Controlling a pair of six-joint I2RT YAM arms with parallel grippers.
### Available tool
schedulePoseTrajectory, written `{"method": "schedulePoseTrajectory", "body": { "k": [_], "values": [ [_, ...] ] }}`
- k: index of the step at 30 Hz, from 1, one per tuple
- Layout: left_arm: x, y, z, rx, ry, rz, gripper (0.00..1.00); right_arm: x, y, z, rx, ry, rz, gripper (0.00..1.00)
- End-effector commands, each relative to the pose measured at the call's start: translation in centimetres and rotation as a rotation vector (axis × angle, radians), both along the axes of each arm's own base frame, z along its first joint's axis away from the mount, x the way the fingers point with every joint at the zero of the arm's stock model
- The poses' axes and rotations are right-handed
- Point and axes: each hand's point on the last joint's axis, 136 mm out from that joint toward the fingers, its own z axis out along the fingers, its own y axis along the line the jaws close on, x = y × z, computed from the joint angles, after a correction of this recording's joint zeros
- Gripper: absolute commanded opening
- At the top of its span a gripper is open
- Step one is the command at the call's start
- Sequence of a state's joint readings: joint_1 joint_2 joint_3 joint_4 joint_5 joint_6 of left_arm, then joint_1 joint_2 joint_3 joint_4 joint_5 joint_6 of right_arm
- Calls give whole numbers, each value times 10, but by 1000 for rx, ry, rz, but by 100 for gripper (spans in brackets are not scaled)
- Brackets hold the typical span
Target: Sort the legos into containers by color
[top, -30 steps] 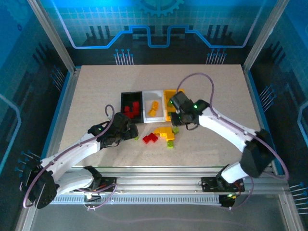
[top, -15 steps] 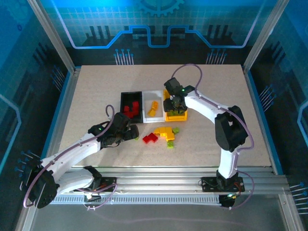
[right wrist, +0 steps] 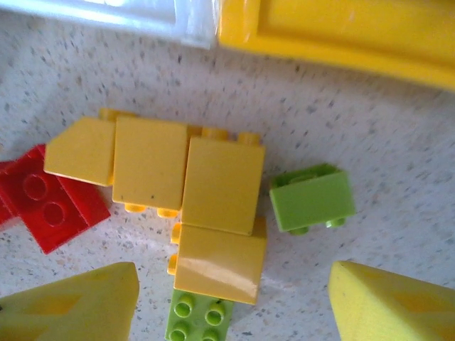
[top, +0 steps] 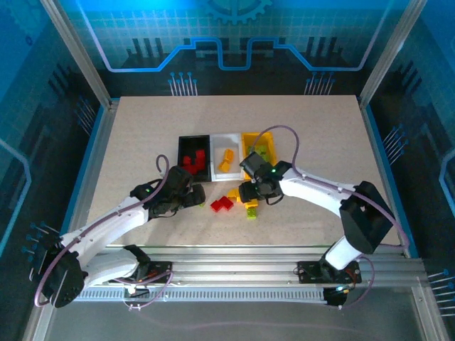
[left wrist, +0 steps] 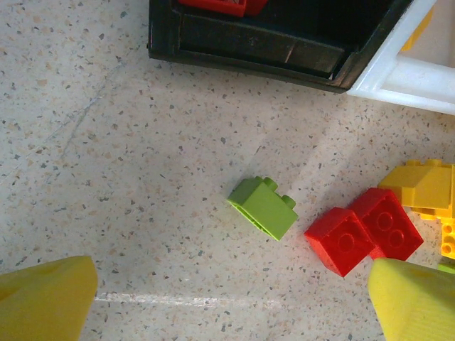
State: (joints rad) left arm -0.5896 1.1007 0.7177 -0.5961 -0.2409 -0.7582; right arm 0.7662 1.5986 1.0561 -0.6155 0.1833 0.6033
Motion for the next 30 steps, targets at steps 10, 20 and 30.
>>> {"method": "schedulePoseTrajectory", "body": {
  "k": [10, 20, 30],
  "values": [
    [-4, 4, -7, 10, 22, 1, 99, -6, 4, -46, -118, 36, -84, 70],
    [-4, 5, -6, 12, 15, -7, 99, -6, 4, -30, -81, -6, -56, 40],
    [-1, 2, -2, 6, 2, -17, 99, 35, -11, 61, 32, -155, -60, 35]
  ]
}}
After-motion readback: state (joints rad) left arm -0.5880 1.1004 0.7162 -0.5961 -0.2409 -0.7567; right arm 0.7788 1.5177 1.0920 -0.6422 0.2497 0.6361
